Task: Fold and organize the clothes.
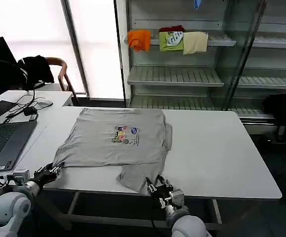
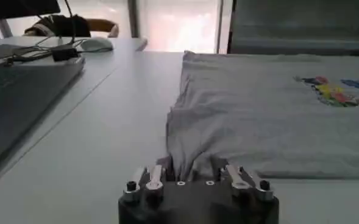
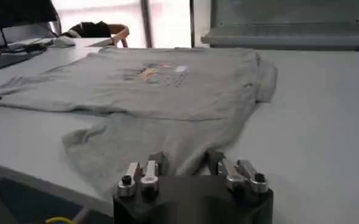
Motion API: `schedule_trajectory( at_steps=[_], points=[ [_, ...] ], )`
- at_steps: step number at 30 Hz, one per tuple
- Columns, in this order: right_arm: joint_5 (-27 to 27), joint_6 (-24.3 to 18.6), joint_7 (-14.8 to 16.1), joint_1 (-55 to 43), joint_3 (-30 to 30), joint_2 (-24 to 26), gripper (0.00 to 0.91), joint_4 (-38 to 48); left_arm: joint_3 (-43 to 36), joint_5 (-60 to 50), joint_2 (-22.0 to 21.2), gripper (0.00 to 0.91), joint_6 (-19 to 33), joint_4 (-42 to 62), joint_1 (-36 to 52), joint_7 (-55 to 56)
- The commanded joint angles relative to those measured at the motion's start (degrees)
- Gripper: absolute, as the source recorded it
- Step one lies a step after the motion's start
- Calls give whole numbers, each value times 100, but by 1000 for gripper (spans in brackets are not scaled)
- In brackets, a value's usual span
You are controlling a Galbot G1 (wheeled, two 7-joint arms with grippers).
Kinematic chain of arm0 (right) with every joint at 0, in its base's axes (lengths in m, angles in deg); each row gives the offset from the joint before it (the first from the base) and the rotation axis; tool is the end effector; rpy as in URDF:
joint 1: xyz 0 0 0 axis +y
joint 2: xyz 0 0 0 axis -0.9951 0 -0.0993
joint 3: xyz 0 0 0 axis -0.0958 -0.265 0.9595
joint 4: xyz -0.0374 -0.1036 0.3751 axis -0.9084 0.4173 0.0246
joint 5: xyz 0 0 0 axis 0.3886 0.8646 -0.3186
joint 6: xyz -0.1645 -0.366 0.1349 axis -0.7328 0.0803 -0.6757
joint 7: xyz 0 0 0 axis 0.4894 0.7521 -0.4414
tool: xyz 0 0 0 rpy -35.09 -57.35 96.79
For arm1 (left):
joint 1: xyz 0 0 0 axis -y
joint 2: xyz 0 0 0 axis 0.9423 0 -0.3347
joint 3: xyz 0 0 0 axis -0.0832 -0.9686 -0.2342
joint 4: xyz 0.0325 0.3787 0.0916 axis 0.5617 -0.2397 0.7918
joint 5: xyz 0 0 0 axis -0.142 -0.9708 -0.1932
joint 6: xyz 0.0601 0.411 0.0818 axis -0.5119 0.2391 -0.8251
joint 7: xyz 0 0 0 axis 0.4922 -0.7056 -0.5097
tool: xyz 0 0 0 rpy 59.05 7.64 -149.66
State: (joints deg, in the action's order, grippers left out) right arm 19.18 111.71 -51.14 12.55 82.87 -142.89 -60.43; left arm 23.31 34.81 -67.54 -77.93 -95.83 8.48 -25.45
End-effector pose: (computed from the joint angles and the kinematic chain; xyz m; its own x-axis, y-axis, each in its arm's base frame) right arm 0.2866 0.1148 -0.3066 -0.8203 -0.3207 0.4735 -0.3363 0.9402 0.0542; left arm 0.3630 0.2370 -0.2949 -0.8594 0.0031 0.5113 -0.0040 0.9999 -0.0128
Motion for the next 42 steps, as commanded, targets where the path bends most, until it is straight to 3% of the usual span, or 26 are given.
schedule_trajectory(
  at_steps=[1, 13, 17, 21, 34, 42],
  points=[
    [-23, 31, 8, 7, -35, -4, 212, 44, -20, 0, 23, 20, 6, 35, 15, -88],
    [38, 28, -1, -175, 253, 64, 131, -314, 79, 224, 127, 10, 82, -464, 127, 4],
    [39, 25, 34, -411, 411, 32, 10, -322, 39, 359, 153, 10, 95, -545, 346, 88],
    [11, 21, 75, -723, 551, -19, 0, -176, -109, 429, 135, 10, 110, -440, 665, 166],
    [81, -258, 596, -1801, 780, -155, 0, 594, -992, 377, -157, 10, 129, 365, 2141, 583],
    [441, -949, 1038, -2408, 726, -214, 0, 1484, -1302, 174, -283, 10, 271, 975, 2672, 617]
  ],
)
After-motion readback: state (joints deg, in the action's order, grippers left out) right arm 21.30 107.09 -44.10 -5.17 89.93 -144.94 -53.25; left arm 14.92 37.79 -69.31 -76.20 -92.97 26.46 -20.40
